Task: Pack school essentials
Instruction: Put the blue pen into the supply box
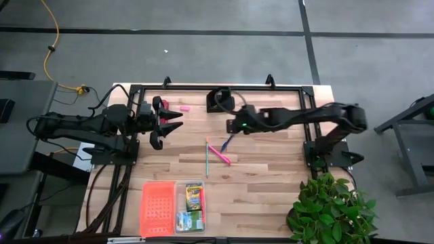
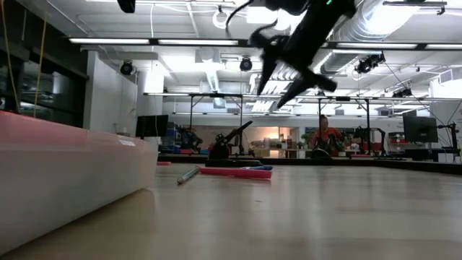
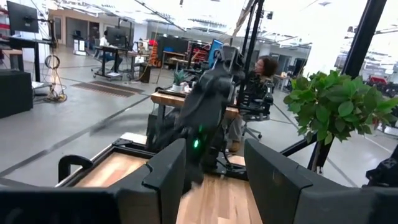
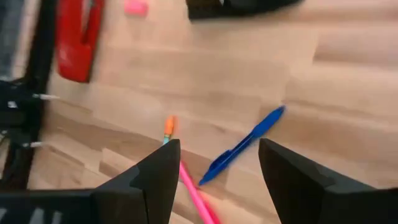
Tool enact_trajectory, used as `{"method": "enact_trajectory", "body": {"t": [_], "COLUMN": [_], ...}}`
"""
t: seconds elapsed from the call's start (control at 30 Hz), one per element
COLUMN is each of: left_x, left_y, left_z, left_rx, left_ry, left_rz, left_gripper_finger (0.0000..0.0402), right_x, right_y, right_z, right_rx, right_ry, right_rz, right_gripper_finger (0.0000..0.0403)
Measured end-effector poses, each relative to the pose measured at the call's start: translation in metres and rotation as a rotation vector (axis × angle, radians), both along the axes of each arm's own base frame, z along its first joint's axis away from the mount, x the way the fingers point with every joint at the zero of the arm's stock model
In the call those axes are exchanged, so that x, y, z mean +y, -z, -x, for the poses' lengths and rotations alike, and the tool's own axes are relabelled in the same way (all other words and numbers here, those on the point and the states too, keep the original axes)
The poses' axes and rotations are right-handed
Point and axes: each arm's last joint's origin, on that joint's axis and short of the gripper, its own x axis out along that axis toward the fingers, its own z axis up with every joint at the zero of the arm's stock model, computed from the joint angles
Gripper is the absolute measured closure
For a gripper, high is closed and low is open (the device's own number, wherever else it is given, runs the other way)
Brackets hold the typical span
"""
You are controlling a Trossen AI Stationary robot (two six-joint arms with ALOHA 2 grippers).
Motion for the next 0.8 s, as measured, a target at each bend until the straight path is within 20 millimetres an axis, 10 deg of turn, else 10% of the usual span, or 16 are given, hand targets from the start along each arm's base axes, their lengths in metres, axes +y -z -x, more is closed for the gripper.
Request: {"method": "enact_trajectory", "body": {"t": [0.43, 0.8], "left_x": [0.000, 0.000], "left_y": [0.000, 0.000], "left_z": [0.000, 0.000], "left_rx": [0.006, 0.006], "left_ry": [-0.003, -0.003], "left_rz": [-0.024, -0.023], "left_gripper_finger": [0.0248, 0.0248], "right_x": [-0.010, -0.019], "right_y": [0.093, 0.105], "right_z": [-0.043, -0.046], "right_rx": [0.153, 0.142], "right_ry": [0.235, 0.331], "right_rz": [-0.241, -0.319], "right_gripper_finger": [0.0192, 0.0209]}}
